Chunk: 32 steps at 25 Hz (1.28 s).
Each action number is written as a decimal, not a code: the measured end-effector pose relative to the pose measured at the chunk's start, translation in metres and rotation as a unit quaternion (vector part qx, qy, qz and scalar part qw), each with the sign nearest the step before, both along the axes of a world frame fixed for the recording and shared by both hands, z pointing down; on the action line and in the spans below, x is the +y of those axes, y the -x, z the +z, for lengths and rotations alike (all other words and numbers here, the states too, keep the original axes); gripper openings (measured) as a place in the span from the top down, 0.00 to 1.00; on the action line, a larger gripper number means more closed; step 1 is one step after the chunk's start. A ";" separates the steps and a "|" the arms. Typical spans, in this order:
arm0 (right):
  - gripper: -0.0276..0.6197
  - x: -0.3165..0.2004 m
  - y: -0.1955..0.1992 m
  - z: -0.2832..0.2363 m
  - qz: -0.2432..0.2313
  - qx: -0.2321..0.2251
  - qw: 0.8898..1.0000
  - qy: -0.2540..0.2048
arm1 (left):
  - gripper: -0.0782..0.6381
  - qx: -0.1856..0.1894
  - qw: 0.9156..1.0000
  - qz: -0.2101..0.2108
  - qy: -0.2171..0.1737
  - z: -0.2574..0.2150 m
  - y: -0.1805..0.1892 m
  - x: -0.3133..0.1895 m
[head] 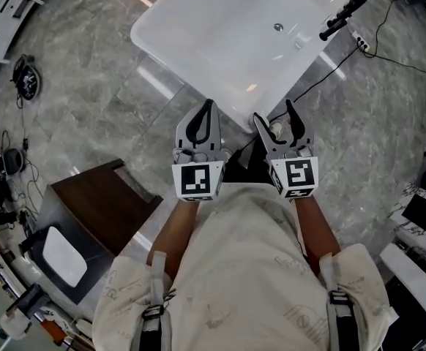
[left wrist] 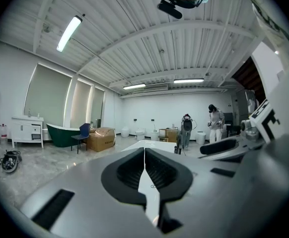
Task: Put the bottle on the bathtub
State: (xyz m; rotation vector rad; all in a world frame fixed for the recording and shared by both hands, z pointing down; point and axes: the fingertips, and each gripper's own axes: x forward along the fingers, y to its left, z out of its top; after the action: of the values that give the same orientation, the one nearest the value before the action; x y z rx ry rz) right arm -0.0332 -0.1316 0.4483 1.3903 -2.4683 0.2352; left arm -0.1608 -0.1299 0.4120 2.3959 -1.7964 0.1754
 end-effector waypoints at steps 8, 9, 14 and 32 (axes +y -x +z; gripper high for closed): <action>0.51 -0.033 -0.018 -0.097 0.036 -0.034 0.991 -0.127 | 0.88 -0.024 0.996 -0.004 -0.083 -0.077 0.006 -0.014; 0.51 -0.035 -0.019 -0.109 0.038 -0.038 0.988 -0.143 | 0.88 -0.024 0.996 -0.002 -0.090 -0.085 0.006 -0.015; 0.51 -0.044 -0.026 -0.153 0.049 -0.049 0.979 -0.194 | 0.88 -0.028 0.993 -0.001 -0.116 -0.115 0.005 -0.019; 0.62 -0.043 -0.043 -0.173 0.076 -0.051 0.974 -0.209 | 0.88 -0.018 0.991 -0.006 -0.136 -0.137 0.000 -0.019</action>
State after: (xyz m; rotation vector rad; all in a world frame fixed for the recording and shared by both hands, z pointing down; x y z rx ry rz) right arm 0.0102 -0.1742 0.2751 1.7760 -2.5982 -0.2003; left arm -0.1604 -0.1488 0.2752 2.5747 -1.9630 -0.0309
